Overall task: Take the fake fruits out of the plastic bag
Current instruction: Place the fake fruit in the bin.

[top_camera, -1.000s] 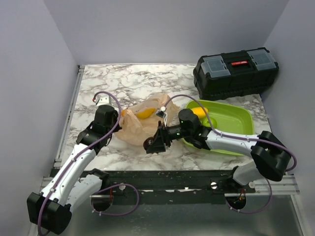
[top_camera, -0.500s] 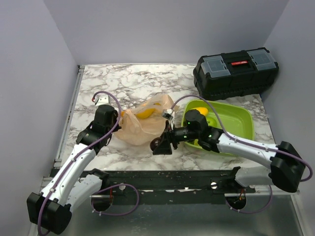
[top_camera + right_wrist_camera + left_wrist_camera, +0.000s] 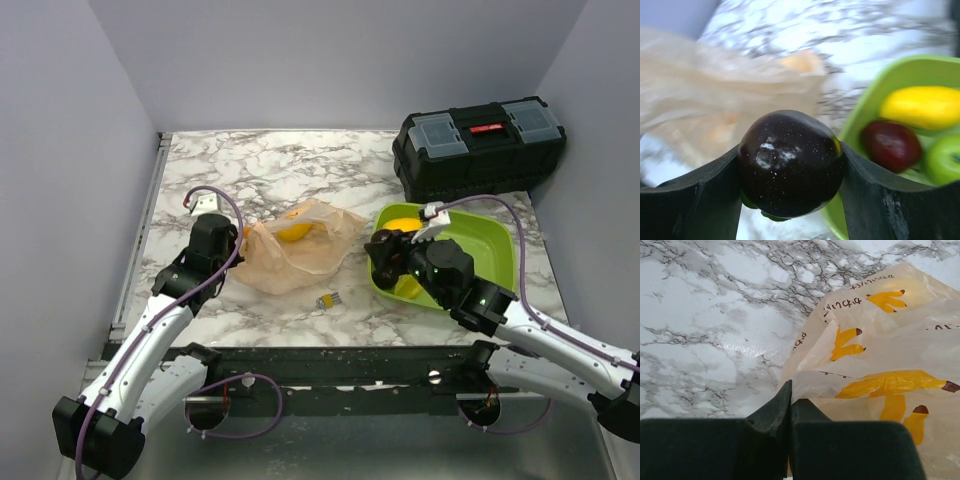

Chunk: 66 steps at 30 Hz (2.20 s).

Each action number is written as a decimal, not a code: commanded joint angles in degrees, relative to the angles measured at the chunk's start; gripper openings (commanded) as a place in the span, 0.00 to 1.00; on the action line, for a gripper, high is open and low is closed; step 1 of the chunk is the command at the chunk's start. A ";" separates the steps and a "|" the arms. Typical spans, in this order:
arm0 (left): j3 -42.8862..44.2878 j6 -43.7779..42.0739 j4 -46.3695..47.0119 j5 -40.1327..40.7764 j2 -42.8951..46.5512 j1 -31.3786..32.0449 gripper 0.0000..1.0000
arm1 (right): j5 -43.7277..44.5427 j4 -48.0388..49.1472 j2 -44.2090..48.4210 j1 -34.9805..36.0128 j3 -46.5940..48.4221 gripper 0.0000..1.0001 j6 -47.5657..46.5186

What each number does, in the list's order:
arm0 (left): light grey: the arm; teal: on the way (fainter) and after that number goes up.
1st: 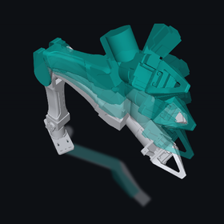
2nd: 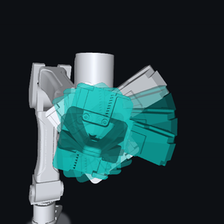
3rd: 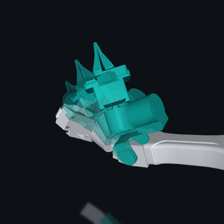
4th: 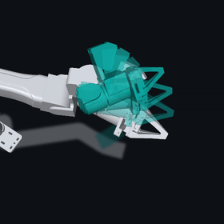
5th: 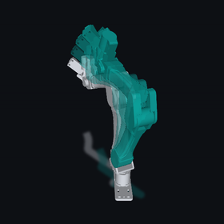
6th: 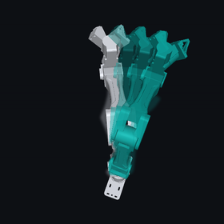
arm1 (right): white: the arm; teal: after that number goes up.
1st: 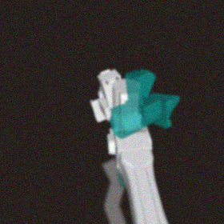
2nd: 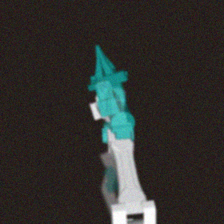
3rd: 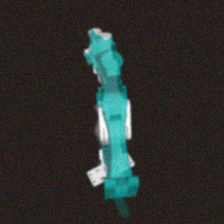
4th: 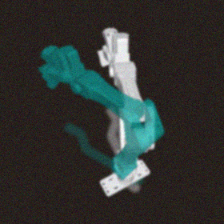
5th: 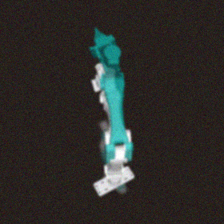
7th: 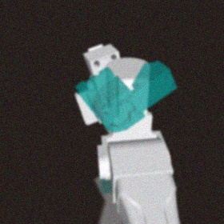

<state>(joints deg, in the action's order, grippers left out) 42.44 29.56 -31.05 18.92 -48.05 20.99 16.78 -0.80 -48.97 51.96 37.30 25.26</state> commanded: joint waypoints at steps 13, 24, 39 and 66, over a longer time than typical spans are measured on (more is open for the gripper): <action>0.99 -0.29 -0.16 -3.55 -0.71 -0.34 0.01 | 6.59 -15.68 -11.67 -34.94 -0.51 0.01 17.23; 1.12 -1.00 -0.30 -6.16 -1.19 -0.34 0.01 | -14.92 -5.78 -25.78 -51.00 0.58 0.03 16.93; 1.15 -2.30 -0.39 -11.04 -1.65 -0.34 0.05 | -19.39 -0.25 -29.65 -51.00 -0.89 0.68 15.37; 0.54 -5.12 3.57 -25.32 -1.48 -0.34 0.44 | -31.25 -6.49 -12.35 -49.76 2.63 0.94 5.99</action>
<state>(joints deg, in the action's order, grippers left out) 42.52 25.67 -29.74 -1.63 -49.98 20.99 -7.84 -4.27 -63.33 1.08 37.04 35.57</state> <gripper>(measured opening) 0.455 0.940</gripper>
